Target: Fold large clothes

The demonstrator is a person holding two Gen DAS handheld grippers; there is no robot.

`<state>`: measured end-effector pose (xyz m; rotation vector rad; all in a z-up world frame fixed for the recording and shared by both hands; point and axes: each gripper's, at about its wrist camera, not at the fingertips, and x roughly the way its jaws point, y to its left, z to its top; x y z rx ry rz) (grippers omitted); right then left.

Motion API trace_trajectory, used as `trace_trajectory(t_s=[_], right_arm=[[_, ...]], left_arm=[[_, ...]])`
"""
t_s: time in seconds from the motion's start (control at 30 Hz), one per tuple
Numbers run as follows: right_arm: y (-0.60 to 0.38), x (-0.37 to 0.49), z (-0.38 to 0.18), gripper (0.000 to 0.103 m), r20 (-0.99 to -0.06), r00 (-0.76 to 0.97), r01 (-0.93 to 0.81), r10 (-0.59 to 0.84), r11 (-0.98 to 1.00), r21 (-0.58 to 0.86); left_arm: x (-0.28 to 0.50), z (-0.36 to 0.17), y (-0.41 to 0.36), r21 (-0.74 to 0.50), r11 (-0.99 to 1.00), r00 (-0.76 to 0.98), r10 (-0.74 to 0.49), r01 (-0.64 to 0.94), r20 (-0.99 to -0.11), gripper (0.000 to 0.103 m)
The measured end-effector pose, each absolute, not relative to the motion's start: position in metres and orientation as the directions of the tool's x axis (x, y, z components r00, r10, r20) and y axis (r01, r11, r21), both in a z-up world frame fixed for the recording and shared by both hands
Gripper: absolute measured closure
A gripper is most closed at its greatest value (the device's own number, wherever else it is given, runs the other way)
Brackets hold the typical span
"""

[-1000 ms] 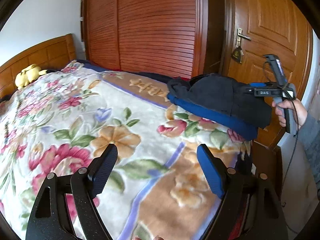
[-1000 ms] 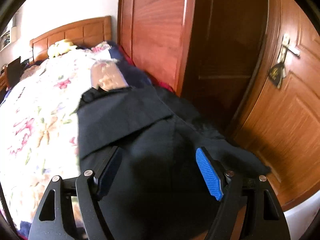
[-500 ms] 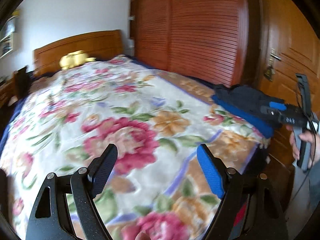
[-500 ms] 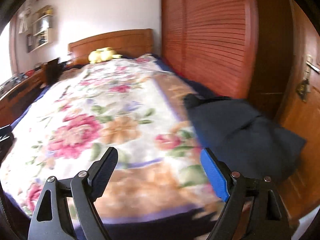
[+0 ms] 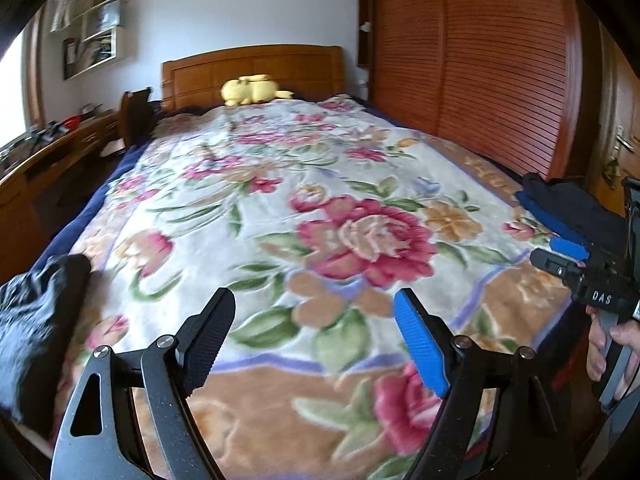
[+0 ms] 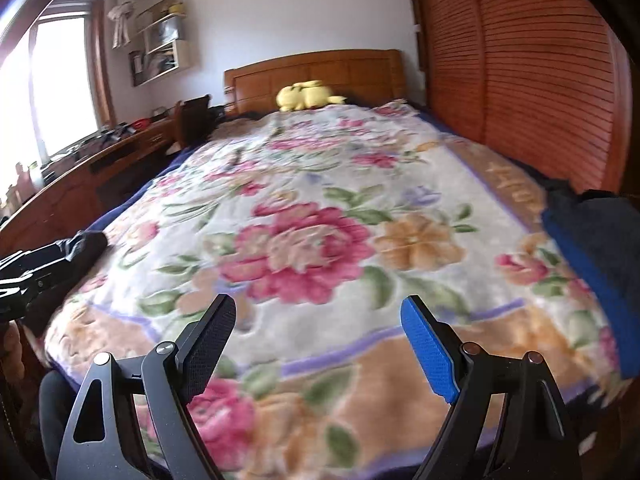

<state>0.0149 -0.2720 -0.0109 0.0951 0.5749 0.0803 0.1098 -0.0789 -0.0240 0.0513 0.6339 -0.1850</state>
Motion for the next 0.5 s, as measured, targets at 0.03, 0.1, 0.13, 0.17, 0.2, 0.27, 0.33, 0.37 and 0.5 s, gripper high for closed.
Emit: trace_trajectory(t_s=[0.03,0.1,0.13,0.17,0.2,0.27,0.33,0.37,0.5], right_arm=[[-0.267,0.016,-0.013,0.017,-0.541,0.833,-0.061,0.114,0.992,0.115],[-0.265,0.031,-0.02,0.017,-0.544,0.828,-0.081,0.133,0.99,0.119],[-0.261,0.035,-0.022,0.017,-0.543,0.828,-0.089,0.14,0.989,0.119],[-0.258,0.037,-0.022,0.017,-0.541,0.828,-0.097,0.147,0.988,0.119],[-0.256,0.038,-0.023,0.017,-0.539,0.828,-0.105,0.153,0.987,0.119],[-0.249,0.047,-0.023,0.017,-0.534,0.83,-0.117,0.161,0.986,0.115],[-0.247,0.057,-0.028,0.017,-0.525,0.834,-0.13,0.172,0.985,0.116],[-0.247,0.062,-0.031,0.017,-0.519,0.837,-0.135,0.176,0.984,0.115],[-0.238,0.056,-0.026,0.017,-0.482,0.857,-0.147,0.181,0.983,0.108]], left_arm=[[0.108,-0.026,-0.073,-0.009,0.985,0.793,-0.143,0.171,-0.592,0.021],[0.105,-0.028,-0.062,-0.023,0.989,0.793,-0.13,0.145,-0.595,0.021],[0.103,-0.03,-0.057,-0.033,0.99,0.792,-0.128,0.135,-0.597,0.021],[0.101,-0.03,-0.053,-0.034,0.991,0.792,-0.124,0.129,-0.597,0.021],[0.1,-0.03,-0.051,-0.032,0.992,0.794,-0.117,0.122,-0.597,0.021],[0.096,-0.029,-0.047,-0.027,0.994,0.8,-0.103,0.108,-0.59,0.021],[0.093,-0.026,-0.044,-0.034,0.994,0.806,-0.103,0.102,-0.583,0.021],[0.091,-0.023,-0.043,-0.04,0.994,0.81,-0.106,0.101,-0.577,0.021],[0.082,-0.008,-0.041,-0.037,0.995,0.835,-0.1,0.095,-0.541,0.021]])
